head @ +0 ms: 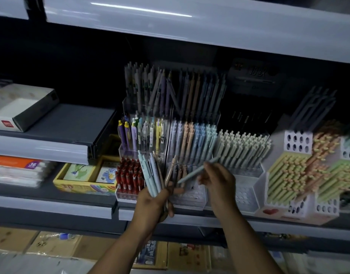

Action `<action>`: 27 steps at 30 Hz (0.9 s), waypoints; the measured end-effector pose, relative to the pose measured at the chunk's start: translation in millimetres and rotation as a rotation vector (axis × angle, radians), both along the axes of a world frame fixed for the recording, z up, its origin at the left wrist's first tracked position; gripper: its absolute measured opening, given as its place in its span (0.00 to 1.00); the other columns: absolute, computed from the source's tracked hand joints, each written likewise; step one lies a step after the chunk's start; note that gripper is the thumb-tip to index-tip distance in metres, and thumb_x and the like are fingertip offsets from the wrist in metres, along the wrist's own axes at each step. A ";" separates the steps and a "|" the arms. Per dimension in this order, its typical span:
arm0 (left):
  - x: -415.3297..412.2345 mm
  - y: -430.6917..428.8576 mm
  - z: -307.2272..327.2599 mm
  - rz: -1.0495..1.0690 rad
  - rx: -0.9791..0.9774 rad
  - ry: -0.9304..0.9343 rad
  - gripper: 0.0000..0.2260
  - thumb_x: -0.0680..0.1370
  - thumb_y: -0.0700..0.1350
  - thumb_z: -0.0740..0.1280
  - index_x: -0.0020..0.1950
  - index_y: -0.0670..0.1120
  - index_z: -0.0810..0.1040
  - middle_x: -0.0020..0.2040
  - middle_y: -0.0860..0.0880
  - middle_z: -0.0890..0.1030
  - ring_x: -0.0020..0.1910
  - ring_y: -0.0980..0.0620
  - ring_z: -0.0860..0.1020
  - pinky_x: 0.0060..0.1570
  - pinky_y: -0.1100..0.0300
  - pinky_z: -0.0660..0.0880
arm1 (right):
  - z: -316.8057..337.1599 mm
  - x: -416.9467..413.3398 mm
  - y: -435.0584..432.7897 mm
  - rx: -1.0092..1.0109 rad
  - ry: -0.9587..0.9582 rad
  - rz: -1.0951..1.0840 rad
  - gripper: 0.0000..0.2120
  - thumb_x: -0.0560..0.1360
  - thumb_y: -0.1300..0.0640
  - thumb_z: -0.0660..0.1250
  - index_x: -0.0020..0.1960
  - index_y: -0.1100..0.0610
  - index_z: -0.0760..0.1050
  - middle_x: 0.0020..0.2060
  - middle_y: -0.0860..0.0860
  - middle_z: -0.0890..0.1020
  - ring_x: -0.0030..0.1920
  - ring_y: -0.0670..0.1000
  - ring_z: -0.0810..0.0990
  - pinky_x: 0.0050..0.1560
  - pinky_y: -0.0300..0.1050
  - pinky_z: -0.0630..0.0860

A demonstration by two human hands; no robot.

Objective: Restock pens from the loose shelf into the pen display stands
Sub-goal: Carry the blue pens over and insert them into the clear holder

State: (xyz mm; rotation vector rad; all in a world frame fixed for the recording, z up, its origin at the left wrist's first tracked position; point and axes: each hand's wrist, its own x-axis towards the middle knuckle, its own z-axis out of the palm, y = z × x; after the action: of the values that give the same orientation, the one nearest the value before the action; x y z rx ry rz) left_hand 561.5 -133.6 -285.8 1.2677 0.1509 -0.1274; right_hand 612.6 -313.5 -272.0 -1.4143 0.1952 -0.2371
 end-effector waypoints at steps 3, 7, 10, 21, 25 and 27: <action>-1.2 4.1 -1.2 -0.027 0.020 -0.017 0.15 0.84 0.42 0.63 0.41 0.42 0.83 0.44 0.27 0.82 0.22 0.48 0.65 0.27 0.56 0.58 | -9.0 6.8 -16.3 -0.084 -0.010 -0.116 0.09 0.79 0.59 0.70 0.44 0.64 0.80 0.32 0.56 0.82 0.33 0.52 0.81 0.38 0.43 0.81; -1.0 5.9 -3.6 -0.050 0.010 -0.032 0.16 0.84 0.44 0.64 0.42 0.43 0.88 0.33 0.26 0.76 0.25 0.47 0.63 0.27 0.58 0.58 | -23.6 15.1 -25.1 -0.466 -0.058 -0.139 0.11 0.79 0.59 0.70 0.38 0.58 0.77 0.32 0.50 0.82 0.34 0.43 0.80 0.37 0.31 0.74; -0.7 5.4 -4.5 -0.015 -0.020 -0.015 0.15 0.83 0.44 0.65 0.43 0.40 0.87 0.28 0.34 0.75 0.24 0.49 0.64 0.26 0.60 0.60 | -32.5 20.2 -28.4 -0.671 -0.114 -0.157 0.13 0.77 0.58 0.73 0.36 0.56 0.75 0.31 0.48 0.79 0.35 0.45 0.79 0.34 0.32 0.70; -4.0 10.5 -2.0 0.085 -0.089 0.065 0.11 0.78 0.45 0.72 0.44 0.37 0.82 0.34 0.36 0.77 0.27 0.46 0.71 0.27 0.61 0.63 | -51.7 19.9 -21.0 -0.841 -0.107 -0.006 0.05 0.75 0.64 0.73 0.43 0.59 0.78 0.38 0.50 0.82 0.40 0.47 0.81 0.42 0.29 0.72; -5.6 9.2 3.1 0.080 -0.040 0.063 0.16 0.80 0.45 0.69 0.50 0.30 0.81 0.29 0.41 0.79 0.21 0.49 0.69 0.24 0.64 0.63 | -60.7 23.6 -18.5 -0.800 -0.055 0.049 0.03 0.76 0.64 0.73 0.44 0.59 0.80 0.41 0.51 0.84 0.43 0.49 0.82 0.48 0.41 0.78; -6.7 8.6 4.1 0.064 -0.022 0.052 0.16 0.82 0.44 0.67 0.55 0.30 0.79 0.28 0.46 0.80 0.20 0.50 0.69 0.23 0.64 0.63 | -64.6 27.6 -19.2 -0.770 -0.025 0.051 0.01 0.76 0.64 0.73 0.46 0.60 0.81 0.42 0.52 0.85 0.45 0.50 0.83 0.50 0.46 0.80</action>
State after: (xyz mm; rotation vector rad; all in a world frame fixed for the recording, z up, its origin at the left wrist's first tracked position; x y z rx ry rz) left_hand 554.8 -125.0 -281.6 1.2365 0.2342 -0.1071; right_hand 640.2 -332.7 -336.6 -2.1750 0.0414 -0.3036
